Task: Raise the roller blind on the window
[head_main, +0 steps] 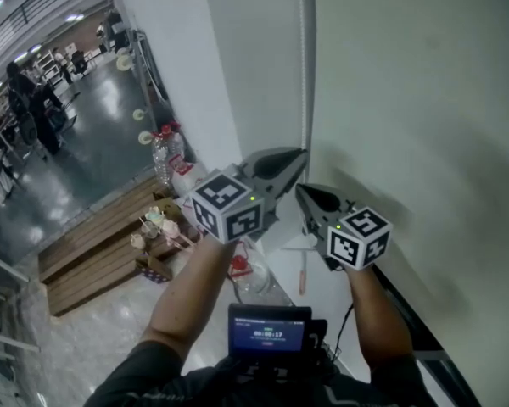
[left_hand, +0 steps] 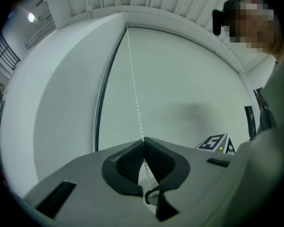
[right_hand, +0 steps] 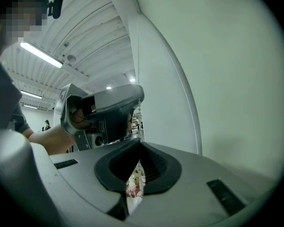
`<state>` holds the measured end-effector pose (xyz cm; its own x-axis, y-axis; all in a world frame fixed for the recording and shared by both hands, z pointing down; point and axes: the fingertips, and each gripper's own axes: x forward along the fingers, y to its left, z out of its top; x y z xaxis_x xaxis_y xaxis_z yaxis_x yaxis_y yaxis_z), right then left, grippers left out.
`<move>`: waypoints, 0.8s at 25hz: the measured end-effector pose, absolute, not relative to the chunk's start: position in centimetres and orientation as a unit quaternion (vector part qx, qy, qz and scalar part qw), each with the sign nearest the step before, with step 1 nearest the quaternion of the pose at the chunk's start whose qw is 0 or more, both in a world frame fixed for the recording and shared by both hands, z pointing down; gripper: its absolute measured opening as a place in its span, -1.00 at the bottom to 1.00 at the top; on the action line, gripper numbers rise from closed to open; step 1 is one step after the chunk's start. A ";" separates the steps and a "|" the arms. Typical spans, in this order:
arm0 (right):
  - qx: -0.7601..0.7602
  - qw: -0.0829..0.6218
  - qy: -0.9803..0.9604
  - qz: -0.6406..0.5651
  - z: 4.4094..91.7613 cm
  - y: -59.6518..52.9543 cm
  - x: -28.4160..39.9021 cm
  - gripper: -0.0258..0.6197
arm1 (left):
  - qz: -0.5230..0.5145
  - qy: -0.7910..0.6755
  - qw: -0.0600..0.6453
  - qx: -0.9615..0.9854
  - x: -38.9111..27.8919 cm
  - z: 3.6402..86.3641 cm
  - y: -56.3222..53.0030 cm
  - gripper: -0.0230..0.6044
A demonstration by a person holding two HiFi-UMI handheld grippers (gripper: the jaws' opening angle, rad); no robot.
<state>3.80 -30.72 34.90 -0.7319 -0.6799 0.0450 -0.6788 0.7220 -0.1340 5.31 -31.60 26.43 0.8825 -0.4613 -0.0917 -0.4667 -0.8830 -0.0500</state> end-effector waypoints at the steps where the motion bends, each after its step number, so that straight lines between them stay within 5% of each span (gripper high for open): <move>1: -0.369 0.000 0.927 -0.074 35.4 -30.6 3.7 -0.91 | 0.035 0.237 0.033 -0.970 5.3 26.9 -31.5 -0.91; 20: -0.389 -0.032 0.914 -0.114 41.1 -27.4 3.7 -0.90 | 0.014 0.209 0.006 -0.978 5.1 32.6 -28.6 -0.91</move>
